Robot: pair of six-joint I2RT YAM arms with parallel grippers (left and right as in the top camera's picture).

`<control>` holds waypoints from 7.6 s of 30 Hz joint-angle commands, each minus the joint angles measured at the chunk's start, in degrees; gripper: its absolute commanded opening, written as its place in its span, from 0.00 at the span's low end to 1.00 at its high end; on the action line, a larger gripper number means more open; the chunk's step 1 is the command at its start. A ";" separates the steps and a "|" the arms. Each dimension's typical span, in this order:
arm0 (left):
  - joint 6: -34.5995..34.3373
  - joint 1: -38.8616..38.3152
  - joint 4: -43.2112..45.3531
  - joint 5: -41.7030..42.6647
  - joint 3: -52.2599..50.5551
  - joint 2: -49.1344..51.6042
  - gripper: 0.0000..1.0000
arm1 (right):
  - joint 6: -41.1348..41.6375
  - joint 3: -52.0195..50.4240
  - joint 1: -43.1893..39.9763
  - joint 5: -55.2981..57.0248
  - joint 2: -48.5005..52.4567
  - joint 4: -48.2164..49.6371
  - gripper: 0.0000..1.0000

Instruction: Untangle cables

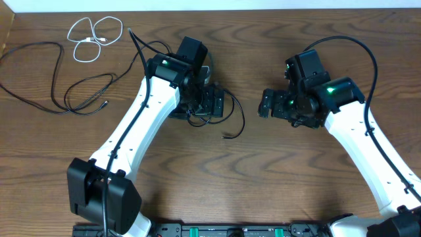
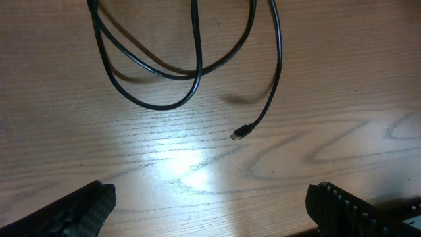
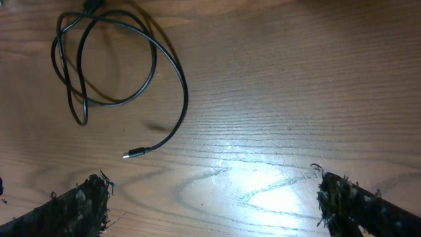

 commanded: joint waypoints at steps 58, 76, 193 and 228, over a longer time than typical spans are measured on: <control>-0.35 -0.22 0.00 0.07 -0.15 0.74 0.98 | -0.72 0.70 0.28 0.26 0.00 -0.04 0.99; 3.45 -0.22 7.78 0.04 -6.75 0.76 0.99 | 0.98 0.70 0.28 -14.34 0.00 -1.25 0.99; -18.29 -2.03 6.47 -24.33 -12.39 -27.17 0.08 | -8.48 14.75 -4.24 -4.50 -3.06 -4.42 0.01; -16.13 -0.96 6.69 -24.59 -3.67 -31.36 0.08 | -5.40 2.93 -4.22 2.58 -3.54 -8.00 0.95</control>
